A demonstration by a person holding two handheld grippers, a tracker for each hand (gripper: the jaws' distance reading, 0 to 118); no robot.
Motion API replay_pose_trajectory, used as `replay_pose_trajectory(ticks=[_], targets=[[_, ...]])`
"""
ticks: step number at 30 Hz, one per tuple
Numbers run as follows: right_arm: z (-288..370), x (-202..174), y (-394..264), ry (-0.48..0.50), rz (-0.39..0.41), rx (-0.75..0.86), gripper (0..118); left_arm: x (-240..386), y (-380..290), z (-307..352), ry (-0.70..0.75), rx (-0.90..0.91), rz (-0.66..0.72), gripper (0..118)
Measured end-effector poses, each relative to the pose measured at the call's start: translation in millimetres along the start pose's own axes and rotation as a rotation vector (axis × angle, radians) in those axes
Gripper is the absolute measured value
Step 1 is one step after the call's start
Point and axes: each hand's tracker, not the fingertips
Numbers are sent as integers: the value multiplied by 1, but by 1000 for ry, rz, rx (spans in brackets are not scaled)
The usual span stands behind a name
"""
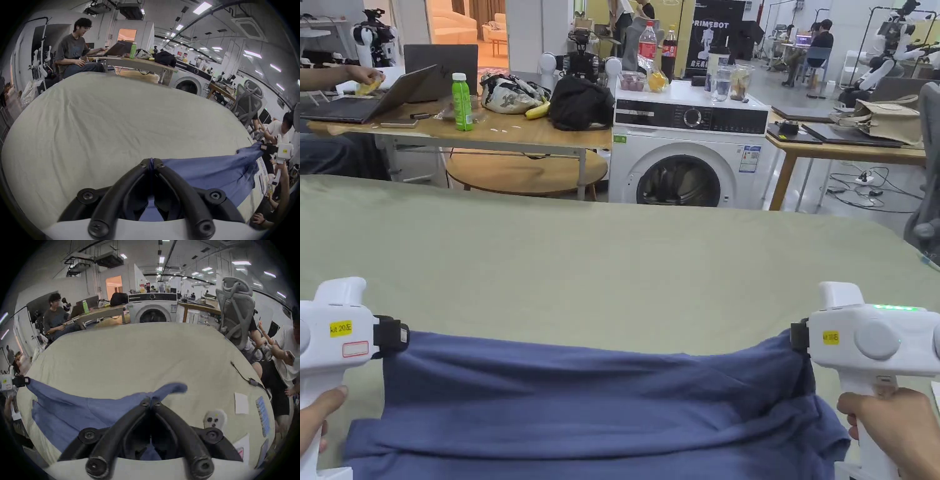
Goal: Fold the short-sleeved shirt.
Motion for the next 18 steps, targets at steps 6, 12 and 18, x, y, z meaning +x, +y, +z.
replay_pose_trajectory(ticks=[6, 12, 18], targets=[[44, 7, -30, 10, -3, -1, 0, -2, -27, 39, -27, 5, -6, 0], [80, 13, -67, 14, -11, -16, 0, -18, -54, 61, -55, -22, -2, 0], [66, 12, -109, -2, 72, -208, 0, -27, -88, 48, -41, -185, -34, 0]])
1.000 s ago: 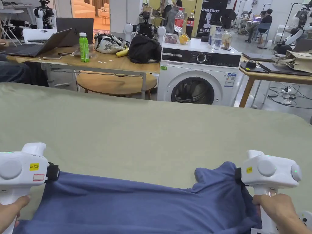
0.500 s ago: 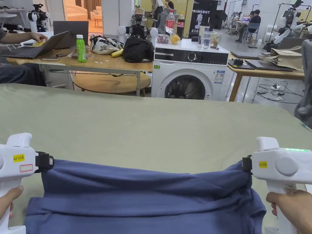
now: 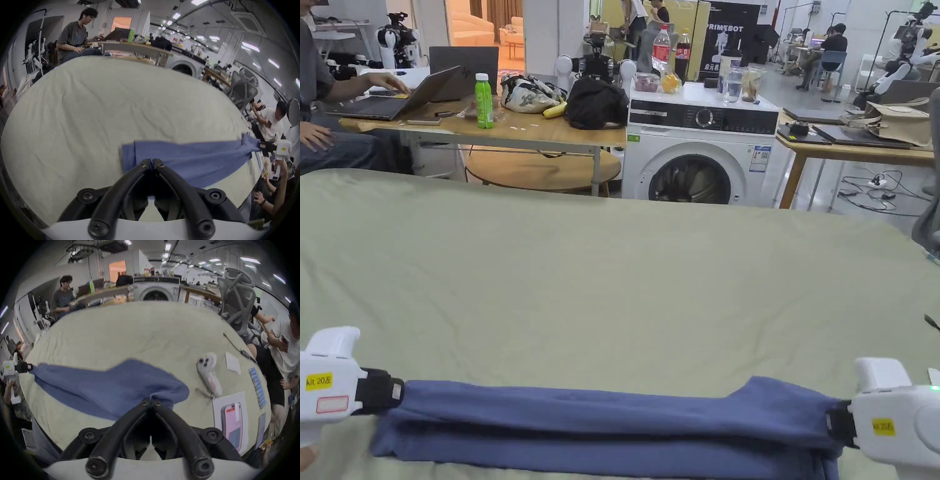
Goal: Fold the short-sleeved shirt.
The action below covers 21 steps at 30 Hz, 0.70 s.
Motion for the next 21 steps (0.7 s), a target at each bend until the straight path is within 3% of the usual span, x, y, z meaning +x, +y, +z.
replay_pose_trajectory(ticks=[6, 16, 17, 19, 20, 21], targets=[[-41, 7, -23, -70, 43, -133, 0, 1, -18, -22, 41, -139, -54, 0], [-50, -1, -27, -80, 19, -74, 0, 12, -24, -32, 105, -100, -34, 0], [-45, -4, -25, -105, 21, -55, 6, 16, -25, -29, 104, -95, -25, 5], [-33, -13, -20, -175, 34, 28, 39, 27, -25, -21, 114, -45, -27, 26], [-27, -19, -19, -188, 36, 73, 50, 34, -24, -18, 120, -15, -36, 35], [-19, -24, -14, -195, 23, 111, 53, 37, -23, -15, 122, 29, -50, 40]])
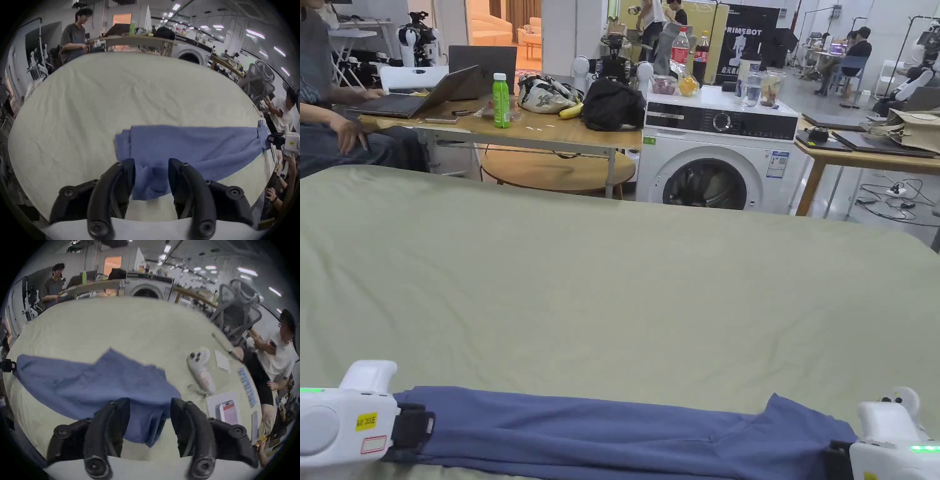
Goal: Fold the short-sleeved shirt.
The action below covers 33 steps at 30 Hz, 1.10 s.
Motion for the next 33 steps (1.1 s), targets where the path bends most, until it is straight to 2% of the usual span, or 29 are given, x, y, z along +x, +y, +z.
replay_pose_trajectory(ticks=[6, 13, 14, 15, 16, 18, 21, 26, 30, 33], targets=[[32, -28, 23, -24, -75, 229, 53, 34, 4, 16, -42, 241, -5, 40], [39, -76, 24, 18, -185, 484, 50, 65, 6, 19, -1, 489, -23, 40], [39, -82, 24, 19, -192, 505, 42, 69, 6, 21, 11, 512, -36, 39], [39, -89, 24, 22, -195, 528, 24, 74, 6, 22, 23, 537, -44, 33], [41, -94, 24, 25, -199, 544, 12, 79, 5, 25, 33, 555, -47, 22], [43, -106, 25, 30, -210, 583, 0, 85, 6, 27, 43, 572, -63, 2], [49, -118, 26, 49, -218, 643, 0, 93, 6, 34, 76, 608, -78, 0], [58, -136, 33, 57, -184, 686, 0, 87, 10, 41, 86, 611, -73, 0], [57, -151, 41, 82, -148, 676, 0, 56, 20, 48, 0, 505, -44, 0], [53, -162, 42, 104, -137, 667, 0, 20, 26, 47, -56, 399, 35, 0]])
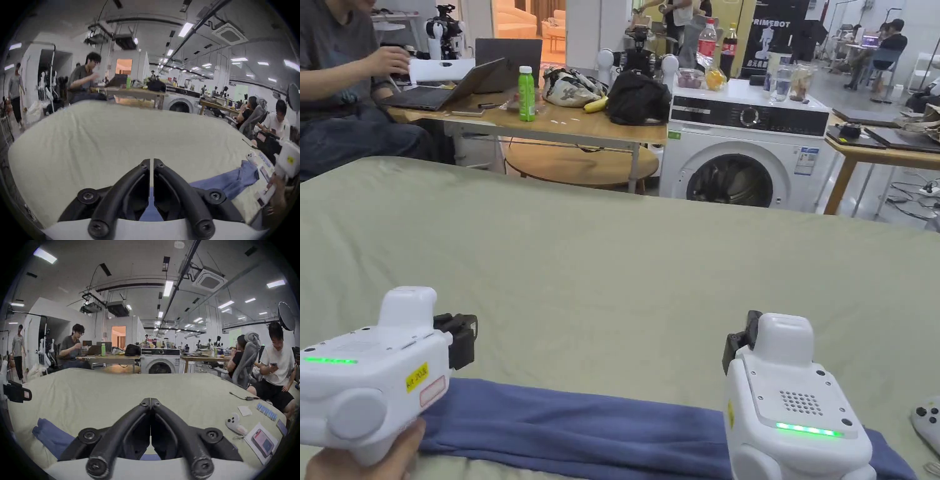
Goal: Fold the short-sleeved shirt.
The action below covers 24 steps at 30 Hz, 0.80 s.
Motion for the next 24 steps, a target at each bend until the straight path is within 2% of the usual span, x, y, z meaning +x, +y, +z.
replay_pose_trajectory(ticks=[3, 5, 7, 9, 14, 18, 21, 24], targets=[[-3, -12, -3, 31, 9, -18, 0, -42, 4, -10, -77, -146, 97, 1], [-6, -21, -6, 52, 31, -32, 0, -72, 3, -18, -135, -241, 172, 18], [-8, -28, -9, 72, 43, -43, 0, -95, -1, -21, -192, -295, 269, 49], [-9, -36, -12, 89, 51, -55, 0, -120, -5, -27, -209, -334, 332, 66], [-11, -47, -21, 123, 81, -82, 0, -165, -21, -50, -268, -491, 446, 68], [-13, -51, -26, 136, 82, -104, 0, -181, -54, -86, -424, -660, 611, 68], [-14, -50, -28, 136, 74, -126, 0, -180, -67, -89, -570, -535, 709, 68], [-14, -47, -29, 134, 64, -137, 0, -168, -81, -97, -621, -545, 805, 67]])
